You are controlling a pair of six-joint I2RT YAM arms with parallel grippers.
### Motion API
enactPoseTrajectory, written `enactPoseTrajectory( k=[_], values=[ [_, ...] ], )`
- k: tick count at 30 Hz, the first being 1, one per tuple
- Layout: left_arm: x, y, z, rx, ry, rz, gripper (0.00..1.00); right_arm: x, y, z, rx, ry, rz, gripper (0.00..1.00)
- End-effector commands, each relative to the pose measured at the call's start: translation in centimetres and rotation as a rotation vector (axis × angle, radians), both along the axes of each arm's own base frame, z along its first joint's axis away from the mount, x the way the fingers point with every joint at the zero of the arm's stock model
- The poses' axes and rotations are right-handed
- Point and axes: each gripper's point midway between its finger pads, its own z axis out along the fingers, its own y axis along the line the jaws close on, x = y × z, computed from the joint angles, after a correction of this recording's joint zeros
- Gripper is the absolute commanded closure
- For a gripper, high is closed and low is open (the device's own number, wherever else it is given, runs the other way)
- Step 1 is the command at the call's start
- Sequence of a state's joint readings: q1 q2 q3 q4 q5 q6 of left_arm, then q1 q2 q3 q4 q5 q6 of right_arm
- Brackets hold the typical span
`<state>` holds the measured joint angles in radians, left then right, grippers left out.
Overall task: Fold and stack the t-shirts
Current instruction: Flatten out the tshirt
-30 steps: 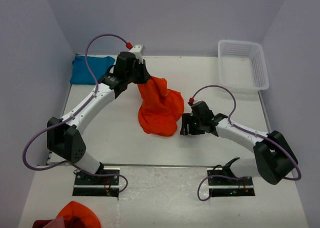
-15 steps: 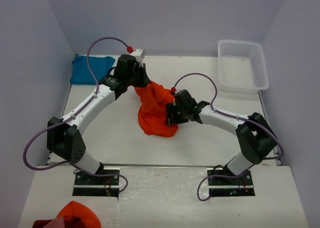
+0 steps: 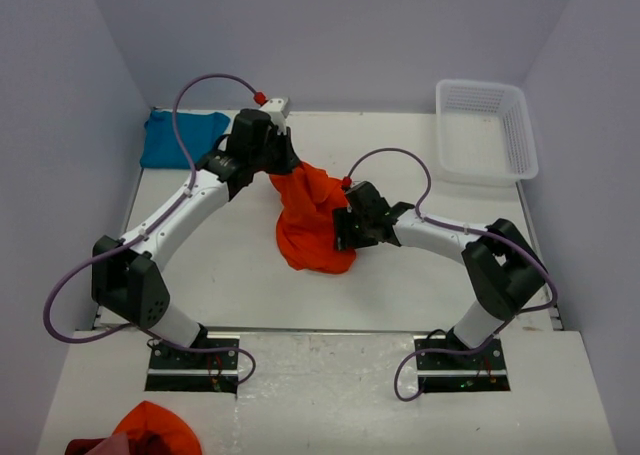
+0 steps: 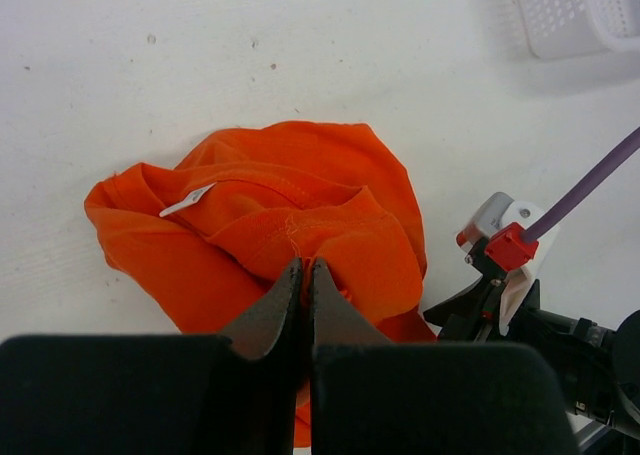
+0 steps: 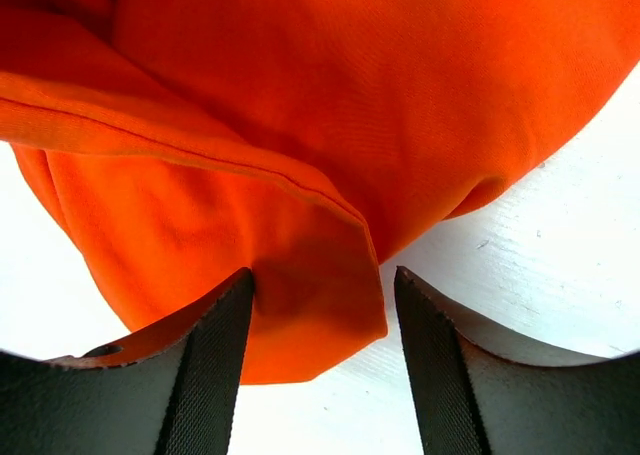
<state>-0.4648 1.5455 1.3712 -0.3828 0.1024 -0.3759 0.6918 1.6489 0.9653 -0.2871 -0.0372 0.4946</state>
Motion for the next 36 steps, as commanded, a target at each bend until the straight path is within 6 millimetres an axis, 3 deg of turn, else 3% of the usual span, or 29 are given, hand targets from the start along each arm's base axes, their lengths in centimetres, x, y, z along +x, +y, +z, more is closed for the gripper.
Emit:
enactPoseTrajectory(
  k=[1, 6, 12, 14, 15, 16, 20, 21, 23, 24, 26, 28, 29, 31, 32, 33, 34, 36],
  values=[
    [-0.4, 0.0, 1.5, -0.022, -0.045, -0.032, 1.0, 1.3, 0.2, 0.2, 0.006, -0.032, -0.029, 0.41],
    [-0.4, 0.1, 1.4, -0.015, -0.046, -0.027, 1.0, 0.6, 0.9, -0.7, 0.051, 0.0, -0.021, 0.57],
    [-0.3, 0.2, 1.3, -0.009, -0.042, -0.028, 1.0, 0.2, 1.4, -1.0, 0.087, 0.008, -0.008, 0.62],
    [-0.3, 0.2, 1.4, -0.006, -0.042, -0.027, 1.0, 0.4, 1.2, -1.1, 0.072, 0.002, -0.019, 0.72],
    [-0.3, 0.2, 1.5, -0.007, -0.043, -0.027, 1.0, 0.6, 1.2, -1.0, 0.069, -0.005, -0.023, 0.89],
    [-0.3, 0.2, 1.7, -0.007, -0.047, -0.027, 1.0, 0.7, 1.0, -0.8, 0.058, -0.008, -0.029, 0.99],
    [-0.3, 0.8, 2.6, 0.01, -0.061, -0.009, 1.0, 2.4, 0.7, 2.4, 0.038, -0.087, -0.058, 1.0],
    [-0.2, 0.9, 3.4, 0.014, -0.077, -0.009, 1.0, 2.3, -0.2, 2.8, -0.003, -0.088, -0.073, 1.0],
    [-0.5, 1.6, 4.5, 0.029, -0.096, 0.01, 1.0, 4.1, -1.2, 6.7, -0.041, -0.199, -0.106, 1.0],
    [-0.4, 1.8, 5.8, 0.035, -0.122, 0.013, 1.0, 3.8, -2.3, 7.6, -0.085, -0.201, -0.117, 1.0],
    [-1.1, 2.5, 7.3, 0.054, -0.137, 0.015, 1.0, 5.3, -3.5, 13.1, -0.105, -0.329, -0.155, 1.0],
    [-2.0, 3.2, 10.1, 0.056, -0.18, 0.014, 1.0, 5.0, -4.8, 16.3, -0.138, -0.384, -0.141, 1.0],
    [-2.4, 3.3, 11.1, 0.052, -0.196, 0.008, 1.0, 5.2, -5.1, 20.4, -0.096, -0.459, -0.155, 1.0],
    [-3.6, 3.8, 14.1, 0.046, -0.242, -0.009, 1.0, 4.6, -6.2, 23.5, -0.116, -0.508, -0.134, 1.0],
    [-4.0, 4.0, 15.1, 0.043, -0.256, -0.012, 1.0, 4.6, -6.3, 26.9, -0.086, -0.562, -0.139, 1.0],
    [-4.6, 4.4, 17.3, 0.034, -0.3, -0.011, 1.0, 3.9, -7.2, 28.3, -0.098, -0.576, -0.139, 1.0],
    [-5.2, 4.7, 17.9, 0.041, -0.299, -0.013, 1.0, 3.7, -7.5, 31.2, -0.08, -0.63, -0.123, 1.0],
    [-6.5, 5.4, 20.4, 0.036, -0.334, -0.017, 1.0, 2.7, -8.5, 33.9, -0.078, -0.673, -0.11, 1.0]
  ],
)
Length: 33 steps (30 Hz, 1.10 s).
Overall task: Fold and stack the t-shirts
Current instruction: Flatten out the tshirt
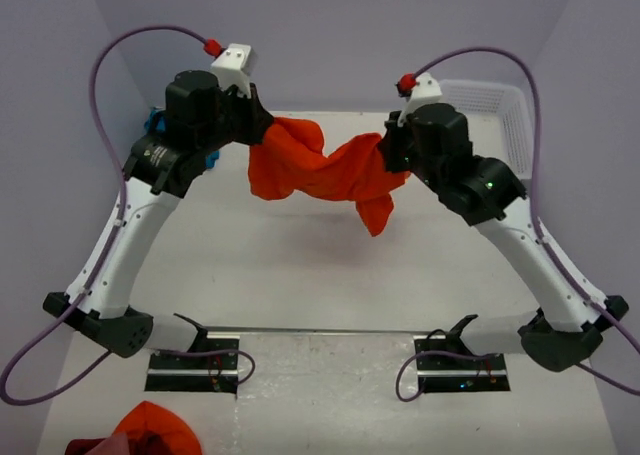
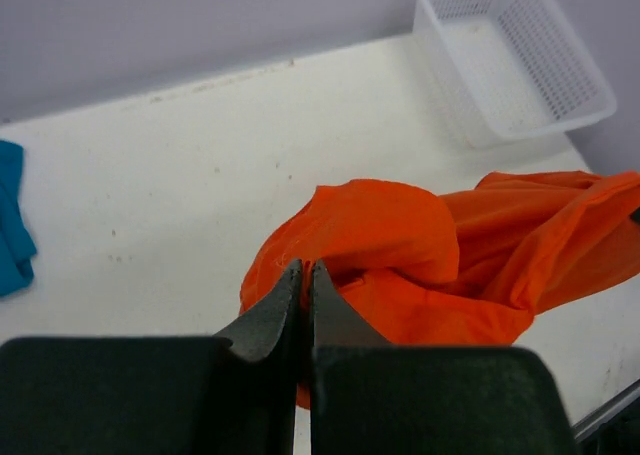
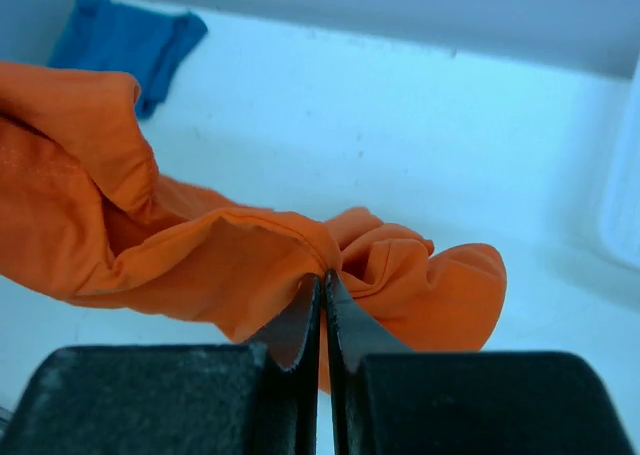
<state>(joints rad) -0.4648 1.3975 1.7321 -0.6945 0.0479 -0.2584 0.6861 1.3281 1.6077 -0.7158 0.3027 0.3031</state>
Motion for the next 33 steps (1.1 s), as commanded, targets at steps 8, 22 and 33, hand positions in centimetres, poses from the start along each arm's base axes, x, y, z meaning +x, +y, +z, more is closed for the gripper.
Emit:
enactPoseTrajectory(
  k=[8, 22, 33],
  values=[
    [-7.1, 3.2, 10.0, 0.012, -0.16, -0.079, 1.0, -7.3, -6.9, 11.8, -0.062, -0.185, 0.063, 1.0],
    [-9.0, 5.3, 7.8, -0.044, -0.137, 0.028, 1.0, -10.9, -10.5, 10.2, -0.034, -0.162, 0.002, 1.0],
    [-6.2, 2.2, 0.1, 0.003, 0.028, -0.061, 1.0, -10.2, -8.1, 6.2, -0.031, -0.097, 0.077, 1.0]
  ],
)
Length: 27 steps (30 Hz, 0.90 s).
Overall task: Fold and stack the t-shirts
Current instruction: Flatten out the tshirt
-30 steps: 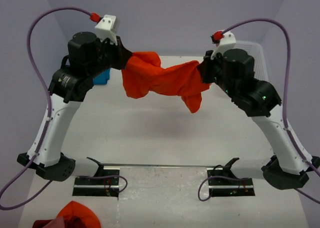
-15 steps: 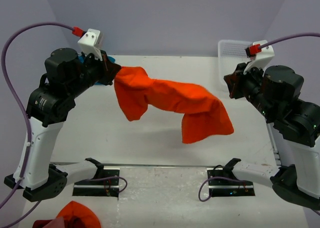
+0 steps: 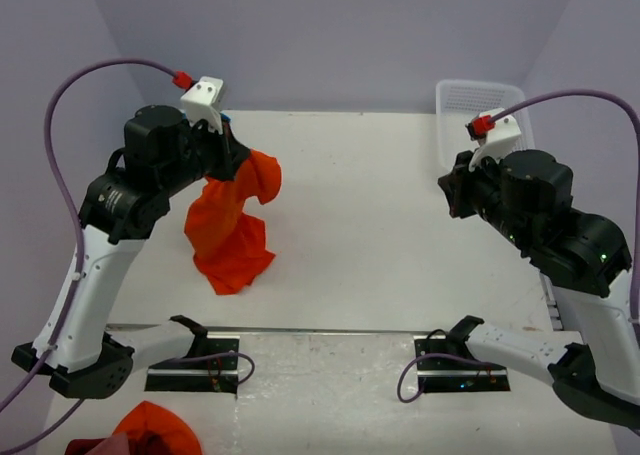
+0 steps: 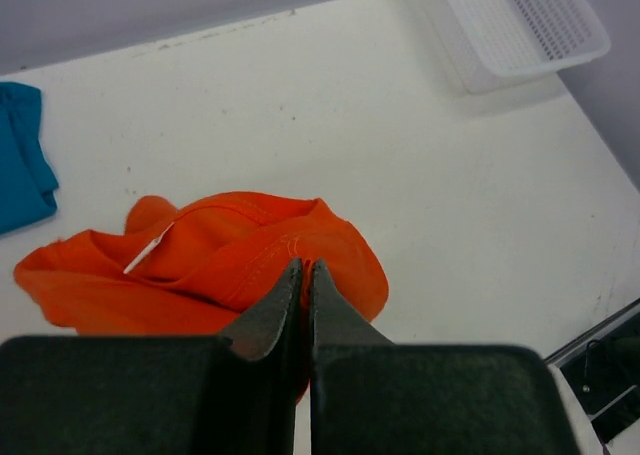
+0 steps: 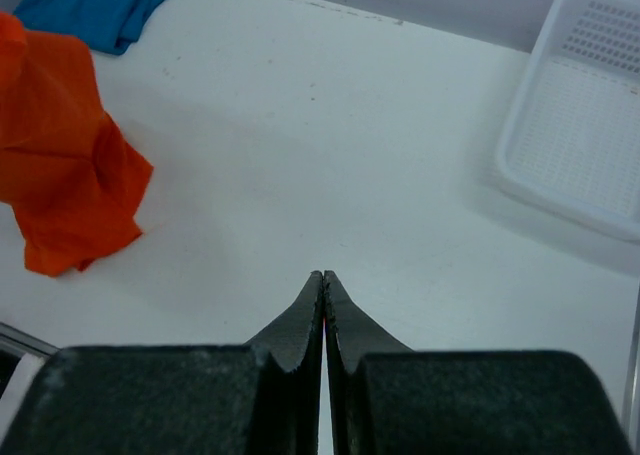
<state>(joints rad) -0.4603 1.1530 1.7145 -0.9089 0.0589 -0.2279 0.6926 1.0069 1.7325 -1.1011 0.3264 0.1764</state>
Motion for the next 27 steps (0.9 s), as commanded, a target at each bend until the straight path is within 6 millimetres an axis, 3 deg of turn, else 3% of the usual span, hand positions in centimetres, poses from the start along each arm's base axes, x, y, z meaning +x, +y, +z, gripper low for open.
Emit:
enactPoseTrajectory(
  k=[1, 3, 10, 14, 20, 21, 22, 23, 24, 26, 27],
  values=[
    [2.9, -2.5, -3.0, -0.01, 0.057, -0.044, 1.0, 0.8, 2.0, 0.1, 0.052, -0.004, 0.043, 1.0],
    [4.2, -3.4, -4.2, -0.007, 0.073, -0.053, 1.0, 1.0, 2.4, -0.1, 0.054, 0.003, 0.054, 1.0],
    [5.3, -6.6, -3.7, -0.058, 0.059, -0.169, 1.0, 1.2, 2.6, -2.5, 0.036, 0.04, 0.046, 1.0],
    [5.1, -11.4, -6.0, -0.082, 0.108, -0.327, 1.0, 1.0, 2.5, -2.6, 0.049, 0.039, 0.042, 1.0],
    [3.8, -16.5, -8.8, -0.126, 0.152, -0.494, 1.0, 1.2, 2.4, -3.4, 0.031, 0.067, 0.026, 1.0],
    [3.5, -17.2, -9.5, -0.134, 0.182, -0.536, 0.89, 1.3, 2.5, -3.6, 0.036, 0.074, 0.023, 1.0],
    [2.9, -18.3, -10.3, -0.139, 0.213, -0.585, 0.46, 1.3, 2.6, -4.0, 0.034, 0.083, 0.023, 1.0],
    [3.4, -18.8, -11.9, -0.12, 0.245, -0.569, 0.31, 1.4, 2.8, -4.0, 0.046, 0.081, 0.025, 1.0],
    [4.3, -18.8, -12.8, -0.076, 0.232, -0.495, 0.21, 1.4, 3.1, -4.6, 0.05, 0.095, 0.032, 1.0],
    [5.3, -17.4, -13.5, -0.01, 0.209, -0.371, 0.1, 1.4, 3.9, -5.6, 0.052, 0.129, 0.056, 0.81],
    [6.0, -16.2, -13.5, 0.019, 0.19, -0.29, 0.05, 1.5, 4.4, -7.0, 0.043, 0.166, 0.063, 0.73]
  ],
)
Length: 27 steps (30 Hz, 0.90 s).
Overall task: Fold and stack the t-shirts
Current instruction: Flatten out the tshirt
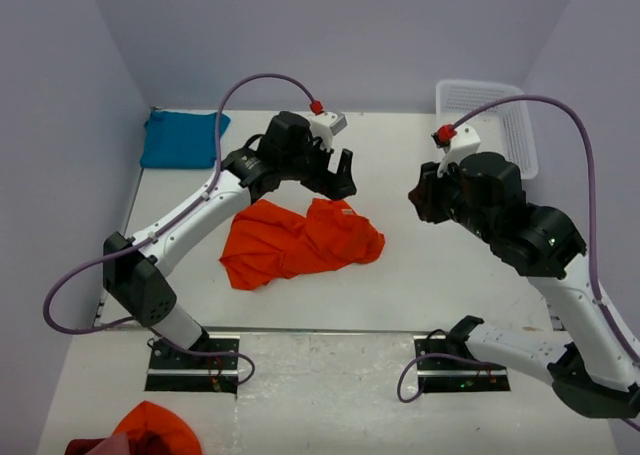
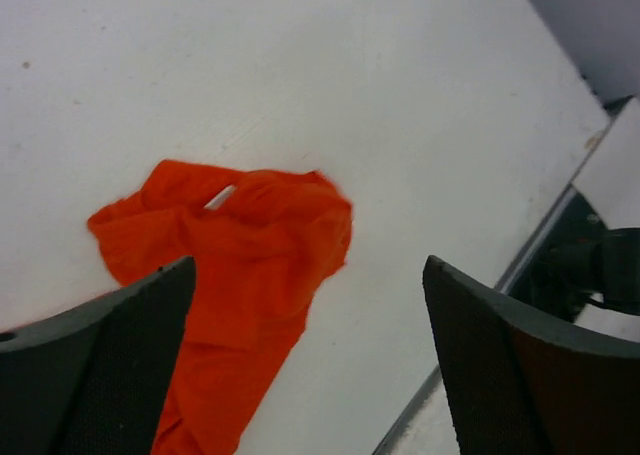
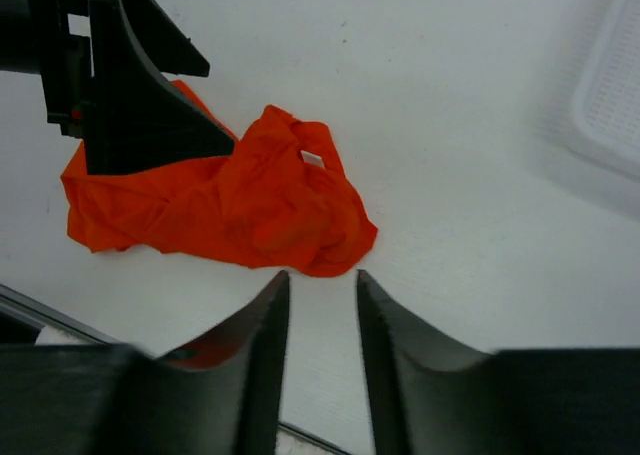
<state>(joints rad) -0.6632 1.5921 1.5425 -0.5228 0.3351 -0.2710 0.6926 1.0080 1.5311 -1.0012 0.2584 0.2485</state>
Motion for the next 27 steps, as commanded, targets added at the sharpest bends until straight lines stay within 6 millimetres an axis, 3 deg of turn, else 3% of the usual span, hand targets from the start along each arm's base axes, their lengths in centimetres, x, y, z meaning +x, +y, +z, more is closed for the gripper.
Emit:
enactPoseTrajectory(
  k=[1, 2, 3, 5, 7, 8, 9, 11, 12, 14, 15, 18, 27],
  values=[
    [2.8, 3.7, 1.2, 0.097, -0.141, 0.272, 0.0, 0.5, 2.0, -2.5, 0.022, 0.073, 0.034, 0.58],
    [2.7, 5.5, 1.7, 0.127, -0.158, 0.346, 0.0, 0.6, 2.9, -3.2, 0.049, 0.094, 0.051, 0.55],
    [3.0, 6.8, 1.9, 0.158, -0.174, 0.405, 0.0, 0.6, 3.4, -5.2, 0.043, 0.137, 0.056, 0.53],
    [3.0, 10.4, 1.6, 0.24, -0.189, 0.557, 0.0, 1.6, 4.6, -6.6, 0.088, 0.148, 0.042, 0.56],
    [2.5, 13.2, 0.6, 0.306, -0.174, 0.669, 0.03, 2.1, 6.0, -11.2, 0.141, 0.238, -0.005, 0.58],
    [2.2, 13.6, 0.1, 0.317, -0.16, 0.685, 0.03, 2.7, 6.6, -11.1, 0.175, 0.241, -0.021, 0.57],
    [1.8, 13.9, -0.4, 0.322, -0.147, 0.695, 0.05, 3.1, 6.7, -13.5, 0.166, 0.277, -0.056, 0.56],
    [0.8, 14.5, -2.1, 0.316, -0.108, 0.714, 0.05, 4.4, 8.2, -16.3, 0.206, 0.343, -0.096, 0.52],
    [0.0, 14.9, -4.1, 0.339, -0.074, 0.711, 0.07, 4.8, 8.3, -18.1, 0.211, 0.377, -0.118, 0.5],
    [-0.5, 14.8, -4.0, 0.268, -0.079, 0.717, 0.1, 6.3, 9.1, -19.6, 0.252, 0.399, -0.149, 0.5],
    [-1.2, 14.7, -5.6, 0.271, -0.052, 0.691, 0.13, 7.1, 8.4, -21.9, 0.236, 0.437, -0.198, 0.51],
    [-2.0, 14.3, -5.6, 0.232, -0.046, 0.663, 0.23, 7.9, 8.0, -24.6, 0.245, 0.49, -0.22, 0.55],
    [-2.7, 15.0, -5.6, 0.243, -0.043, 0.657, 0.35, 6.4, 8.0, -27.1, 0.28, 0.526, -0.216, 0.65]
  ],
)
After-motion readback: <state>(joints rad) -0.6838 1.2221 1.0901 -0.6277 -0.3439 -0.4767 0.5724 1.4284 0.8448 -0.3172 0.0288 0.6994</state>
